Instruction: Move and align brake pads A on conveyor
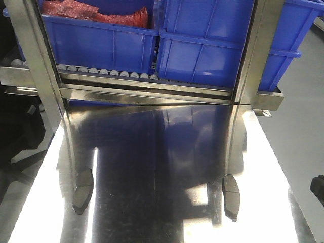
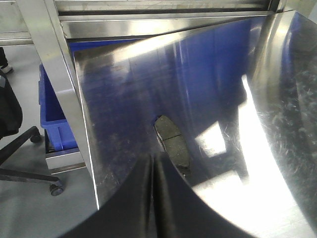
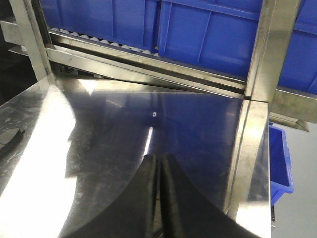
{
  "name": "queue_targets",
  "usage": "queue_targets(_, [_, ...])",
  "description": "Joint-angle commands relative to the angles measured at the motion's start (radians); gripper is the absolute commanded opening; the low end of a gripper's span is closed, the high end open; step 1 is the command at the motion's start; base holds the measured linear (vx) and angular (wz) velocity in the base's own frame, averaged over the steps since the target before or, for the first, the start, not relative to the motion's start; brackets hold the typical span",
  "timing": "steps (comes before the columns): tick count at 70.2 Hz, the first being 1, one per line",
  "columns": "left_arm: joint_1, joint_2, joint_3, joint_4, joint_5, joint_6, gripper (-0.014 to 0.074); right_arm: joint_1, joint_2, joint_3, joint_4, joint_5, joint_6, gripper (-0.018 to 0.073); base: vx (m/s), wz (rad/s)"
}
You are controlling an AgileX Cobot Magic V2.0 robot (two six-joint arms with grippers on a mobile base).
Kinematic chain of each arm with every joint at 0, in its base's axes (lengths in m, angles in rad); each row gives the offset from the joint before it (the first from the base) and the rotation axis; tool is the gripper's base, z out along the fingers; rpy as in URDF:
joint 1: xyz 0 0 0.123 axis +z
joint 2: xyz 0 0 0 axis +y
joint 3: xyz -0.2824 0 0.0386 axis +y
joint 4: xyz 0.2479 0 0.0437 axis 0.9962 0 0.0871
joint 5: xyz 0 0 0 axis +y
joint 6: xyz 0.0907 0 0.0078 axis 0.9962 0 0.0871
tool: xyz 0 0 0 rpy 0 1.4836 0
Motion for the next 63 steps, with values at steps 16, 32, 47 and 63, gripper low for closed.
queue_targets(16, [-0.005, 0.007, -0.027, 0.001, -0.079, -0.007, -0.0006, -0.003, 0.008, -0.023, 0.000, -0.070, -0.008, 0.0000, 0.00, 0.00])
queue_targets(32, [-0.005, 0.007, -0.027, 0.000, -0.098, -0.007, -0.0006, -0.003, 0.008, -0.023, 0.000, -0.070, -0.008, 0.0000, 0.00, 0.00])
queue_targets(47, [-0.005, 0.007, -0.027, 0.000, -0.102, -0.007, 0.0031, -0.003, 0.008, -0.023, 0.000, -0.070, -0.008, 0.0000, 0.00, 0.00])
queue_targets(63, [-0.005, 0.007, -0.027, -0.001, -0.098, -0.007, 0.0419, -0.003, 0.008, -0.023, 0.000, -0.070, -0.008, 0.0000, 0.00, 0.00])
